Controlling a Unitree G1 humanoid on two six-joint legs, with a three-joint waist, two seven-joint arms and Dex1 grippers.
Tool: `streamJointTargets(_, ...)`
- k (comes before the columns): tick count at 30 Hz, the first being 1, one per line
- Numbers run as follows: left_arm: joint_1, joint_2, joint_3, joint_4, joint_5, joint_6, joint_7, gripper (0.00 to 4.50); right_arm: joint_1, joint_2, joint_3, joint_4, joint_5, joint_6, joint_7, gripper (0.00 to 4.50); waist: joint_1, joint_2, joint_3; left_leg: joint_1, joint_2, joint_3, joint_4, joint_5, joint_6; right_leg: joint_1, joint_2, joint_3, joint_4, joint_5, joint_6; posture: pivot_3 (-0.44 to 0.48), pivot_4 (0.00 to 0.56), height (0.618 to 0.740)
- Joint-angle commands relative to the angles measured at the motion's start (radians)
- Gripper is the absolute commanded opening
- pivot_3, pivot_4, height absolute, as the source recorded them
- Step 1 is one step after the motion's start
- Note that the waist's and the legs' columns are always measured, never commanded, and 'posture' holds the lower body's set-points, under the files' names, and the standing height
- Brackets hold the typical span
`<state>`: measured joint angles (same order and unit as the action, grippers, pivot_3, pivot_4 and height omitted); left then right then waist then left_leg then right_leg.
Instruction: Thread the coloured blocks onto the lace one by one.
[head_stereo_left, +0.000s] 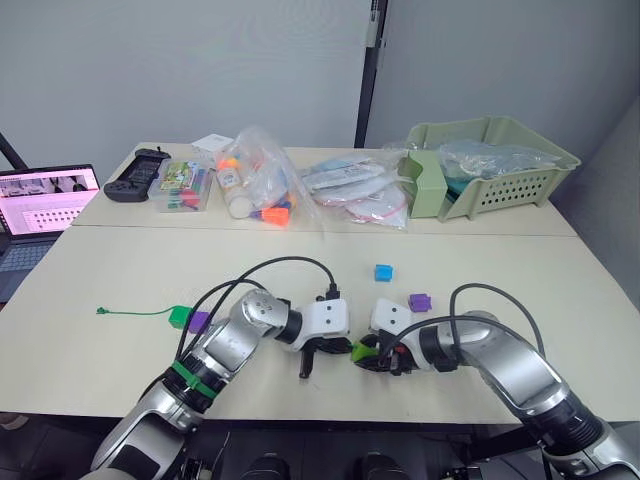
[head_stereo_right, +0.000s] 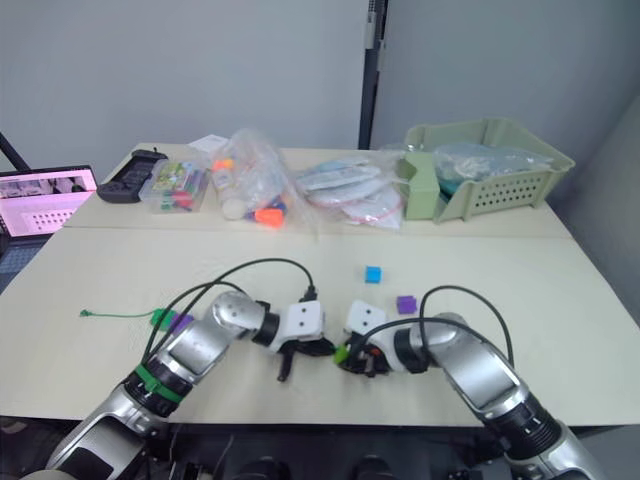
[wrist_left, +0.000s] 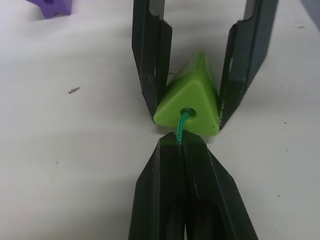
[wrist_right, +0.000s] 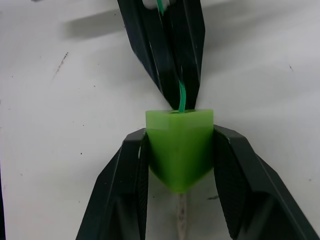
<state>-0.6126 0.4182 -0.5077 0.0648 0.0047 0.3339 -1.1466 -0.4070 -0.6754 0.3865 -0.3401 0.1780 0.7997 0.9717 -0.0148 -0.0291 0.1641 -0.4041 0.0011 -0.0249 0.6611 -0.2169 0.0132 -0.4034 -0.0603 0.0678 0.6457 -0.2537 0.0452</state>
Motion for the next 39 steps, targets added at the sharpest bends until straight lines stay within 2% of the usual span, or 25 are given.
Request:
streamJointTargets(1, -0.005, -0.021, -0.003, -0.037, -0.007, 0.02, 0.007, 0.0, 0.009, 0.017, 0.047, 0.005, 0.005, 0.018, 0.002, 1.29, 0.0, 0.0, 0.0, 0.0, 0.0, 0.0, 0.0, 0.0, 0.0, 0.0, 0.0, 0.0, 0.0, 0.0, 0.0, 0.0, 0.15, 0.74)
streamJointTargets(3, -0.001, -0.014, 0.011, -0.051, -0.022, 0.042, -0.002, 0.0, 0.008, 0.018, 0.048, 0.007, 0.004, 0.017, 0.002, 1.29, 0.0, 0.0, 0.0, 0.0, 0.0, 0.0, 0.0, 0.0, 0.0, 0.0, 0.0, 0.0, 0.0, 0.0, 0.0, 0.0, 0.15, 0.74)
streamJointTargets(6, 0.007, 0.031, 0.05, -0.088, -0.062, 0.065, -0.043, 0.78, 0.009, 0.022, 0.05, 0.01, 0.002, 0.016, 0.001, 1.29, -0.005, 0.0, 0.0, 0.0, 0.0, -0.001, 0.0, 0.0, 0.0, 0.0, 0.0, 0.0, 0.0, 0.0, 0.0, 0.0, 0.15, 0.74)
streamJointTargets(13, 0.021, 0.105, 0.087, -0.123, -0.096, 0.095, -0.074, 3.1, 0.005, 0.03, 0.052, 0.016, 0.0, 0.014, 0.002, 1.29, -0.009, 0.0, 0.0, 0.0, 0.001, -0.001, 0.0, 0.0, 0.0, -0.001, 0.001, 0.0, 0.0, 0.0, 0.0, 0.0, 0.15, 0.74)
streamJointTargets(14, 0.028, 0.1, 0.096, -0.117, -0.099, 0.081, -0.06, 3.1, 0.004, 0.03, 0.053, 0.019, -0.001, 0.012, 0.003, 1.29, -0.009, 0.0, 0.0, 0.0, 0.001, -0.001, 0.0, 0.0, 0.0, -0.001, 0.001, 0.0, 0.0, 0.0, 0.0, 0.0, 0.15, 0.74)
streamJointTargets(18, 0.04, 0.091, 0.098, -0.119, -0.121, 0.097, -0.057, 3.1, 0.002, 0.029, 0.053, 0.021, -0.001, 0.011, 0.005, 1.29, -0.007, 0.0, 0.0, 0.0, 0.001, -0.001, 0.0, 0.0, 0.0, -0.001, 0.001, 0.0, 0.0, 0.0, 0.0, 0.0, 0.15, 0.74)
streamJointTargets(28, 0.055, 0.119, 0.059, -0.089, -0.075, 0.048, -0.057, 0.02, 0.005, 0.022, 0.048, 0.012, 0.003, 0.015, 0.004, 1.29, -0.007, 0.0, 0.0, 0.0, 0.001, -0.001, 0.0, 0.0, 0.0, -0.001, 0.001, 0.0, 0.0, 0.0, 0.0, 0.0, 0.15, 0.74)
streamJointTargets(39, 0.018, 0.061, 0.049, -0.127, -0.084, 0.083, -0.031, 0.0, 0.006, 0.023, 0.052, 0.007, 0.004, 0.022, 0.003, 1.29, -0.004, 0.0, 0.0, 0.0, 0.001, -0.001, 0.0, 0.0, 0.0, -0.001, 0.0, 0.0, 0.0, 0.0, 0.0, 0.0, 0.15, 0.74)
